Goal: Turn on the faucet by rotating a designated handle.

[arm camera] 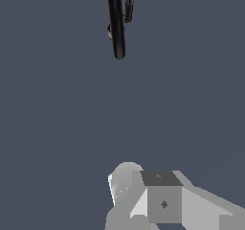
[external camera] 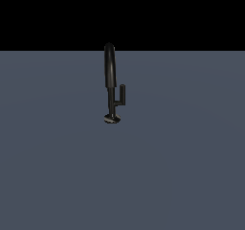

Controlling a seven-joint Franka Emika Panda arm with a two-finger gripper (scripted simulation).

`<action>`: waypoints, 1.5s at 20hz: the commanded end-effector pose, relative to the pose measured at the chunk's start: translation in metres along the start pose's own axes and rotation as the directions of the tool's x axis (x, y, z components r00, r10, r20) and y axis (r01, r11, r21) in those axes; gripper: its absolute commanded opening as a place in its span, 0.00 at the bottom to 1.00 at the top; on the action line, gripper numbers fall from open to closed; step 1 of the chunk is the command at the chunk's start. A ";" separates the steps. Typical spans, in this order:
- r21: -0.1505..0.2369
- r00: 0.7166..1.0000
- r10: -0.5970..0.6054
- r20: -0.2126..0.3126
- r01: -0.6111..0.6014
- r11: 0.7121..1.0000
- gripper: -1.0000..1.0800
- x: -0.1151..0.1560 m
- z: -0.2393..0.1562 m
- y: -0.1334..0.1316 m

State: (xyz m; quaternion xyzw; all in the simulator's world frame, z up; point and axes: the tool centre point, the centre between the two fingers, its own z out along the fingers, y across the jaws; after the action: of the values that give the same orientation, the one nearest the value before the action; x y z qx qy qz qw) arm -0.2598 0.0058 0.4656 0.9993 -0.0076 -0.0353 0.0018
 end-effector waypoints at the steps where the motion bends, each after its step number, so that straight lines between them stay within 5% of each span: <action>1: 0.000 1.000 0.000 0.000 0.000 1.000 0.00 0.000 0.000 0.000; 15: 0.056 0.996 0.056 0.065 -0.059 0.997 0.00 0.027 0.003 -0.007; 30: 0.197 0.941 0.196 0.277 -0.255 0.947 0.00 0.109 0.019 -0.018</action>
State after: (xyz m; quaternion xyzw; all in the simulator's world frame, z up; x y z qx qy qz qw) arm -0.1616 0.0217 0.4424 0.9764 -0.1167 -0.1507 -0.1014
